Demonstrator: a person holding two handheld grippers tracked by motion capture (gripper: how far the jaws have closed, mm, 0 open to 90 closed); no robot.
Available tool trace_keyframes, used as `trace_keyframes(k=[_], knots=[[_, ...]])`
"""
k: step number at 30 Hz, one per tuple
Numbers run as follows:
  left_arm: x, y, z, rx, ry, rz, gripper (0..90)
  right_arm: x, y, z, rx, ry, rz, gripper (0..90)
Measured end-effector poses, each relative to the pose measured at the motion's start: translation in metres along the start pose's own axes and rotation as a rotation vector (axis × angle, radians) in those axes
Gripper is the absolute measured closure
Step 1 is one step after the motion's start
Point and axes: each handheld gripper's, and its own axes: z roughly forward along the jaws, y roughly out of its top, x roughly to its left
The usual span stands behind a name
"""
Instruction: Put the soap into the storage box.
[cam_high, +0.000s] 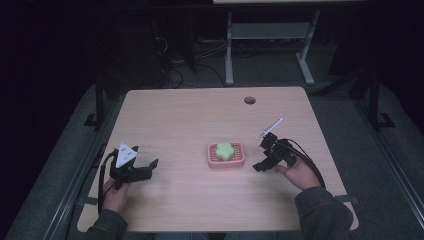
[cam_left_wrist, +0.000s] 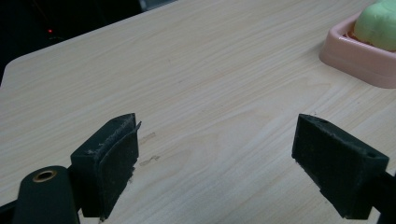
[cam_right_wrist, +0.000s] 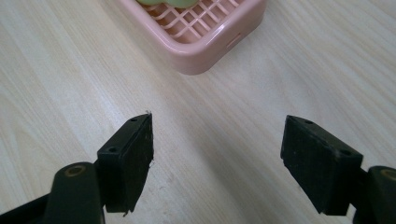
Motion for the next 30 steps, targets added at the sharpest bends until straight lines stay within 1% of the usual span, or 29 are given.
trace_keyframes(k=[5, 7, 9, 10, 13, 16, 23, 25, 30], knots=[[0.000, 0.000, 0.000, 0.002, 0.000, 0.001, 14.2, -0.003, -0.010, 0.000, -0.010, 0.003, 0.022, 25.2], [0.000, 0.000, 0.001, 0.004, 0.001, 0.002, 14.2, -0.004, -0.015, 0.000, -0.004, 0.004, 0.033, 25.2], [0.000, 0.000, 0.001, 0.001, 0.001, 0.003, 14.2, -0.005, -0.018, 0.000, -0.009, 0.002, 0.032, 25.2], [0.000, -0.001, 0.001, 0.000, 0.001, 0.005, 14.2, -0.006, -0.020, 0.000, -0.008, 0.004, 0.043, 25.2], [0.000, -0.001, 0.001, -0.002, 0.002, 0.008, 14.2, -0.007, -0.026, 0.000, -0.009, 0.000, 0.050, 25.2], [-0.001, -0.001, 0.001, -0.001, 0.000, -0.001, 14.2, -0.008, -0.031, 0.000, -0.012, 0.002, 0.057, 25.3], [-0.002, -0.001, 0.002, 0.003, -0.001, 0.003, 14.2, -0.010, -0.044, -0.002, -0.025, 0.000, 0.072, 25.3], [-0.002, -0.001, 0.002, 0.002, -0.004, 0.003, 14.2, -0.010, -0.047, -0.002, -0.028, 0.006, 0.080, 25.2], [-0.002, -0.001, 0.002, 0.005, -0.004, 0.012, 14.2, -0.011, -0.056, -0.003, -0.035, -0.002, 0.091, 25.3]])
